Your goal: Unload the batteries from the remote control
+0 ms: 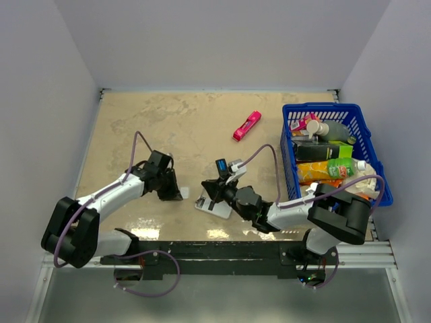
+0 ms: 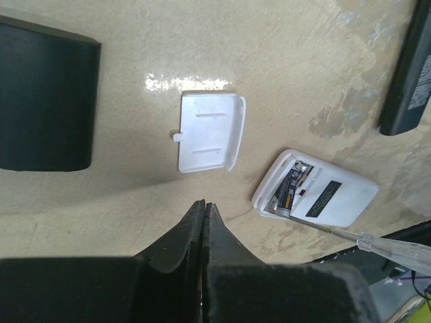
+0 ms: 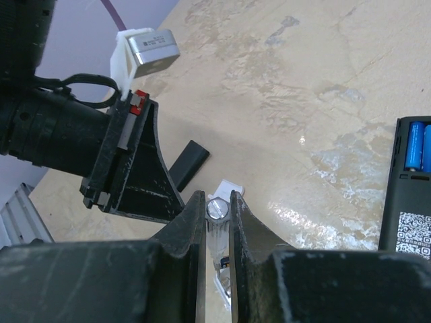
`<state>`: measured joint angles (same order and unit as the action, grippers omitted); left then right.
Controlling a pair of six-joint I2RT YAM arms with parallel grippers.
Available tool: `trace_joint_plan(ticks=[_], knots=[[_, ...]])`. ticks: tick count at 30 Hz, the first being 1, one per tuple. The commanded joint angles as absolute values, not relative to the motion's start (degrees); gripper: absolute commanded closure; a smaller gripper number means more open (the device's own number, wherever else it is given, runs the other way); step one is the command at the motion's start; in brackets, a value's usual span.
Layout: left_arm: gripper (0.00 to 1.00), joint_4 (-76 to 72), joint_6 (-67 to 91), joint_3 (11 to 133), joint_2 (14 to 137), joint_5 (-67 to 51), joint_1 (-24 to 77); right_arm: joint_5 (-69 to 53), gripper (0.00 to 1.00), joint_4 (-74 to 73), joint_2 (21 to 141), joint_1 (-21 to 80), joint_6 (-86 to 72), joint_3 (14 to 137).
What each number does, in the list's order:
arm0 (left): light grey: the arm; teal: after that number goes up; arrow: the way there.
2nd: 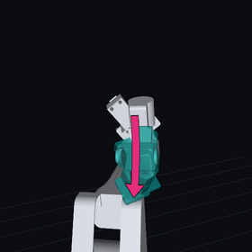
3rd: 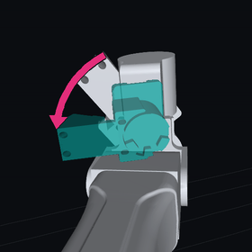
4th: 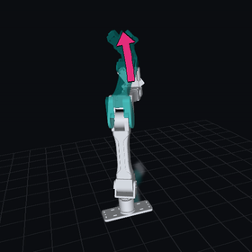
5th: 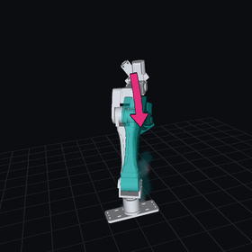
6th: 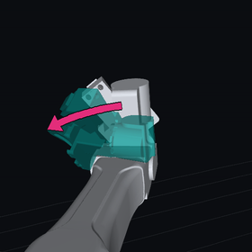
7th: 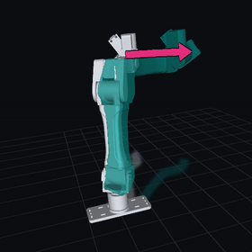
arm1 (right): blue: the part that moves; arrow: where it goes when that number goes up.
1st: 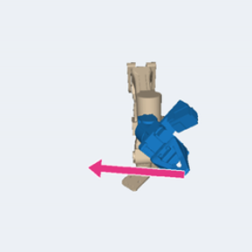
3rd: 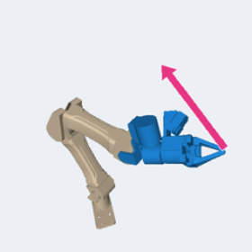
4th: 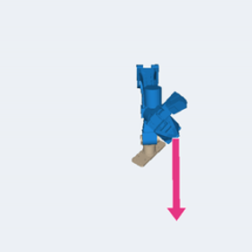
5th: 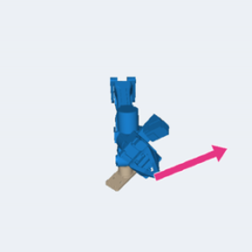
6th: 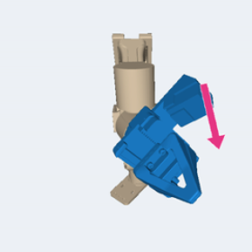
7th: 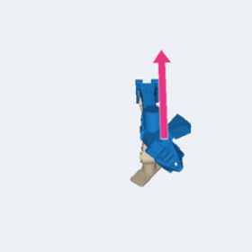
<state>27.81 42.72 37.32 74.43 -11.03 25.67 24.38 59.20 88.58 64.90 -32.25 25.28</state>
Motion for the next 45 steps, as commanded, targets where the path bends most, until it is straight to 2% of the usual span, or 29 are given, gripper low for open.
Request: trace_joint_plan(ticks=[1,14,25,31,40,45], knots=[[0.94,28.3,39.2,40.16,71.19,-11.07,23.82,23.99,1.0,57.05,88.24,64.42,-29.01,29.09],[0.83,26.28,38.15,39.73,72.42,-13.53,23.64,26.19,1.0,48.96,86.49,62.67,-22.07,33.75],[0.74,24.17,38.76,38.94,74.0,-15.91,23.64,26.02,1.0,52.12,88.24,61.0,-16.09,34.8],[0.73,22.68,39.46,38.41,74.88,-17.58,23.64,25.49,1.0,51.68,88.77,60.82,-13.1,36.47],[0.68,18.29,37.18,38.41,76.64,-19.86,23.64,25.4,1.0,46.07,83.85,60.21,-14.85,37.35],[0.66,14.94,35.25,39.81,79.88,-21.97,23.64,25.22,1.0,38.77,77.88,59.94,-22.58,36.31]])
